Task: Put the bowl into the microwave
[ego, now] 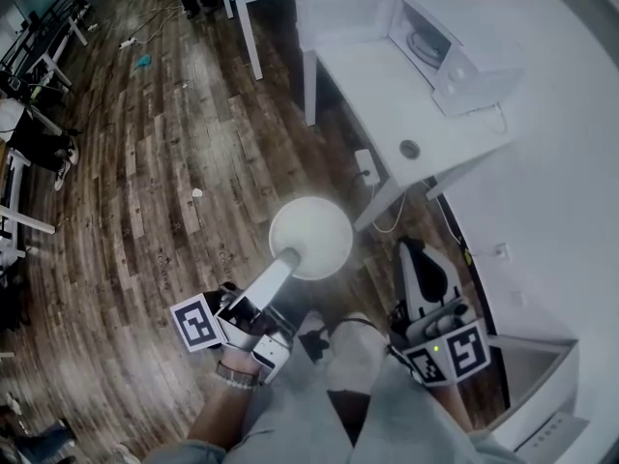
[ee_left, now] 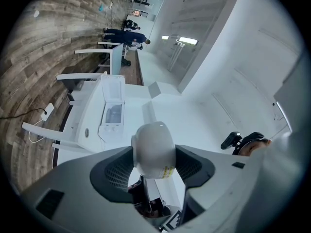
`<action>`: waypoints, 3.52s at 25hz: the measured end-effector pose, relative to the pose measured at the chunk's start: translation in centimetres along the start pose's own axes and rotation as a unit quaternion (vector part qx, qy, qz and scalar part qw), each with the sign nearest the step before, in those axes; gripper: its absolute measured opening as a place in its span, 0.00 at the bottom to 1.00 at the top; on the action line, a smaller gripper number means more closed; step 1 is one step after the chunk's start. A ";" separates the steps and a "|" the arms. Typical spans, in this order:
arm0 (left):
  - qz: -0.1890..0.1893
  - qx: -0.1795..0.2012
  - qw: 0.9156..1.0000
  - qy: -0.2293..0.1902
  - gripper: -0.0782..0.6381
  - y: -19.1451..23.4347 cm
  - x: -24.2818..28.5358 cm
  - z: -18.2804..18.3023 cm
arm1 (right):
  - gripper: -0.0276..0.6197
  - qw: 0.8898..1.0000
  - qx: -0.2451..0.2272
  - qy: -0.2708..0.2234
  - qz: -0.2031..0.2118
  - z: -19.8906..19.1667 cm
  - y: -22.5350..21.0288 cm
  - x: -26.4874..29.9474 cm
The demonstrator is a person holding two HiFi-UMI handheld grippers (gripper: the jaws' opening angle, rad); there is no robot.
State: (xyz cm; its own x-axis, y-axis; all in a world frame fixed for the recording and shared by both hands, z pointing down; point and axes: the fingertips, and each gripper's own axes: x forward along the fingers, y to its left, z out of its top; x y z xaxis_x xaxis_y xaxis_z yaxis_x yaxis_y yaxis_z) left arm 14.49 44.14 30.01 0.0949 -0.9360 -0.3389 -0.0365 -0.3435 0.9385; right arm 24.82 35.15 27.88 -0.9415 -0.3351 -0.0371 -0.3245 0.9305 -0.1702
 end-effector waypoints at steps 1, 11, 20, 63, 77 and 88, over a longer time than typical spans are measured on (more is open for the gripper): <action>0.000 0.001 1.000 -0.001 0.46 0.0 -0.2 0.2 | 0.05 1.000 -0.001 0.000 -0.002 -0.1 0.2 0.0; 0.000 0.009 1.000 -0.019 0.46 0.6 0.3 2.1 | 0.05 1.000 0.000 0.005 -0.006 -0.6 -0.8 1.1; 0.007 0.019 0.999 -0.042 0.46 2.2 4.1 5.1 | 0.05 0.999 -0.006 0.010 0.039 -0.5 -3.7 6.9; -0.001 0.047 0.992 -0.119 0.46 8.7 23.5 18.9 | 0.05 0.994 0.007 0.013 0.111 1.4 -21.6 27.9; -0.014 0.008 1.000 -0.014 0.46 10.7 28.9 27.7 | 0.05 1.000 -0.006 -0.002 0.005 2.3 -24.0 35.9; -0.002 -0.017 0.996 0.091 0.46 12.2 31.7 36.0 | 0.05 0.996 -0.003 -0.001 -0.090 1.7 -23.2 43.0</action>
State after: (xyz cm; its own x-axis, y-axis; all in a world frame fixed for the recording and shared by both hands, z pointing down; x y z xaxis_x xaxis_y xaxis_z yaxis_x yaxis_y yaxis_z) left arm -18.74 7.48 28.34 0.2738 -0.9041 -0.3281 -0.0015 -0.3415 0.9399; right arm -8.03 -1.10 28.59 -0.8674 -0.4975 -0.0084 -0.4893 0.8559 -0.1676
